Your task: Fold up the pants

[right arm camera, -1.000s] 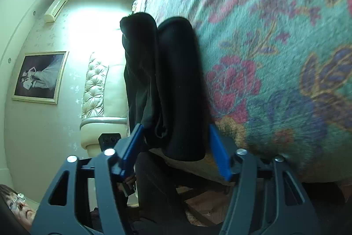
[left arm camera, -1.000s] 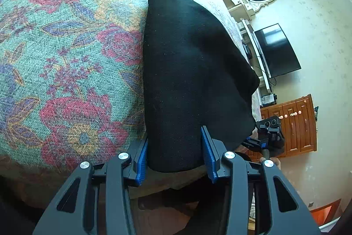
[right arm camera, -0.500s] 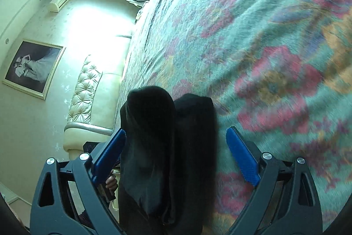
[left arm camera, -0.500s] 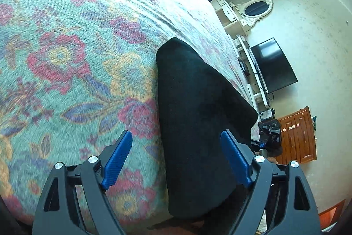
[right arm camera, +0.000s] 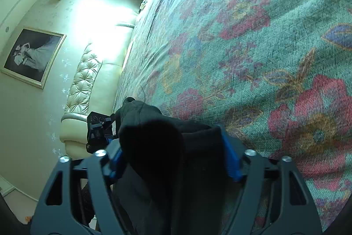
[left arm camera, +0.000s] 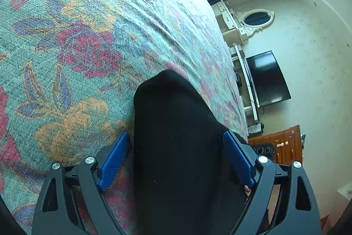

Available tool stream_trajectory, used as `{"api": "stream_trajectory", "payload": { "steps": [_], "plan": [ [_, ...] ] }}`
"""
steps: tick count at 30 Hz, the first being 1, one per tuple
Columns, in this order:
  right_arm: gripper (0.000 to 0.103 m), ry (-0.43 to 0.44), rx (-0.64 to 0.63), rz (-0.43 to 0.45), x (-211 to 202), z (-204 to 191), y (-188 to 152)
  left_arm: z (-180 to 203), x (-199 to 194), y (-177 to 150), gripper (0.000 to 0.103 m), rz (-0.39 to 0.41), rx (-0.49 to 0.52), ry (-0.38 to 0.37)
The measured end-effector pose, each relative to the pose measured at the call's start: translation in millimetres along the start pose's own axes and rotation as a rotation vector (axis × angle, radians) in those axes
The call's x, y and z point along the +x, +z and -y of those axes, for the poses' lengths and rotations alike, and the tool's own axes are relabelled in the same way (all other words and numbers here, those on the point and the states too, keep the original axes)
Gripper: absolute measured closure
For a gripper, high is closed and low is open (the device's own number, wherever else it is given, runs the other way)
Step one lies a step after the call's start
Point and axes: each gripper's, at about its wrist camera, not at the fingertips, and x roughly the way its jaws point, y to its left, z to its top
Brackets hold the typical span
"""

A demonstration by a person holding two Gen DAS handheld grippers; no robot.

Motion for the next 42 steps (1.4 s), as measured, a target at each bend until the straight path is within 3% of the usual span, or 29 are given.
{"api": "stream_trajectory", "payload": {
  "steps": [2,3,4,5,13,19,25,33,42],
  "plan": [
    [0.057,0.012,0.006,0.012,-2,5,-3,0,1,1,0.018,-0.004,0.001,0.001],
    [0.059,0.014,0.005,0.017,-2,5,-4,2,4,0,0.028,-0.012,0.011,0.024],
    [0.059,0.016,0.006,0.021,-1,5,-5,5,9,0,0.049,-0.034,0.032,0.056],
    [0.06,0.018,0.006,0.025,-1,4,-6,7,13,-2,0.054,-0.058,0.053,0.111],
    [0.066,0.031,-0.009,0.065,-4,-13,-12,21,4,-9,0.071,-0.009,0.112,0.202],
    [0.067,0.039,-0.025,0.066,7,-29,-3,31,-17,0,0.074,0.054,0.123,0.184],
    [0.068,0.089,-0.01,0.046,46,-38,11,12,-47,16,0.074,0.097,0.102,0.209],
    [0.068,0.118,0.002,0.001,109,-58,39,-11,-73,59,0.074,0.124,0.086,0.26],
    [0.068,0.113,0.028,-0.034,163,-65,71,-48,-86,106,0.074,0.14,-0.003,0.269]
  ]
}}
